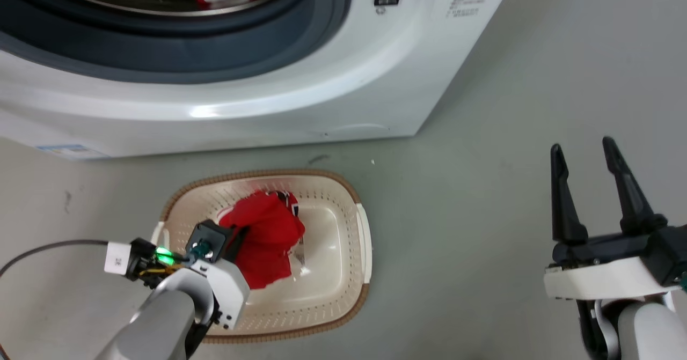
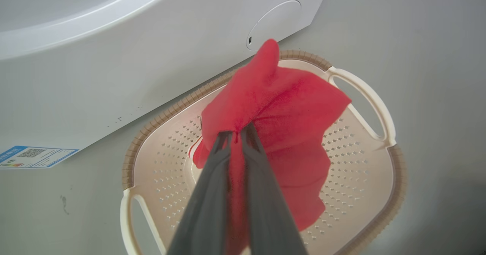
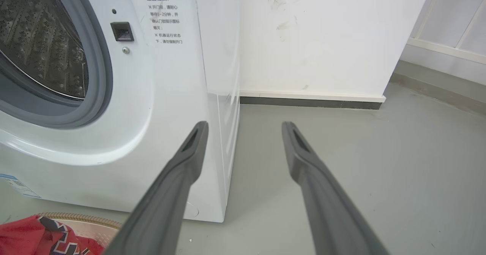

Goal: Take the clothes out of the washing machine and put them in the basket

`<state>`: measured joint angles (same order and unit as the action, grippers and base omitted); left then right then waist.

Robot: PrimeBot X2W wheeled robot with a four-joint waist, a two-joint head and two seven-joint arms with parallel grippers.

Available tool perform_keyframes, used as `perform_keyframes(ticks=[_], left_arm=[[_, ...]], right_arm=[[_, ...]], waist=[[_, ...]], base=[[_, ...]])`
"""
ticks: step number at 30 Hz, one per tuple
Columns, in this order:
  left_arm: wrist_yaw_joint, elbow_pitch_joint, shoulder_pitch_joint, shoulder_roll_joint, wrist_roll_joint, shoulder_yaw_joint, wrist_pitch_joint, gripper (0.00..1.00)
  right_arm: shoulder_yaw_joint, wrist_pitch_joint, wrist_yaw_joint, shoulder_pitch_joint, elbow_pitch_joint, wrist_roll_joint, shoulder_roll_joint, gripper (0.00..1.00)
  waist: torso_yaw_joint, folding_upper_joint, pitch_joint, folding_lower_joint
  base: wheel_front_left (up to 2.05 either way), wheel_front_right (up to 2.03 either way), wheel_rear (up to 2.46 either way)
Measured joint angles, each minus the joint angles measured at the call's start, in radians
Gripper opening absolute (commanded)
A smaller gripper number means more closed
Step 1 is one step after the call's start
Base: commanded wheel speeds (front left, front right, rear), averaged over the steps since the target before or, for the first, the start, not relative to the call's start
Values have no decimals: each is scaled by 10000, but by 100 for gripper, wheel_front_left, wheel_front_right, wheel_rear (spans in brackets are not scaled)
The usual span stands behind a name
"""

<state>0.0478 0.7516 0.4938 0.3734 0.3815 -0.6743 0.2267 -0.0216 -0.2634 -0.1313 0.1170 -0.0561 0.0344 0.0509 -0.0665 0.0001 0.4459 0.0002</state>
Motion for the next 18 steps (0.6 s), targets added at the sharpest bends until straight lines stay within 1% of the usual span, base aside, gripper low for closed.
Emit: perform_keyframes(ticks=[5, 8, 12, 18], left_arm=[[203, 1569, 995, -205, -198, -167, 119, 0], [228, 2376, 1577, -267, -288, -188, 196, 0], [230, 3104, 2166, -397, -334, -155, 286, 0], [226, 4094, 2980, -395, -399, -165, 320, 0]], right_arm=[[77, 0, 0, 426, -174, 144, 2, 100], [240, 0, 0, 544, -272, 192, 4, 100], [424, 0, 0, 562, -374, 299, 2, 100], [476, 0, 0, 661, -520, 535, 2, 100]], waist=[[-289, 0, 1073, 0], [-491, 0, 1675, 1], [-789, 0, 2358, 1], [-1182, 0, 3224, 0]], base=[[0, 0, 0], [0, 0, 0], [0, 0, 0], [0, 0, 0]])
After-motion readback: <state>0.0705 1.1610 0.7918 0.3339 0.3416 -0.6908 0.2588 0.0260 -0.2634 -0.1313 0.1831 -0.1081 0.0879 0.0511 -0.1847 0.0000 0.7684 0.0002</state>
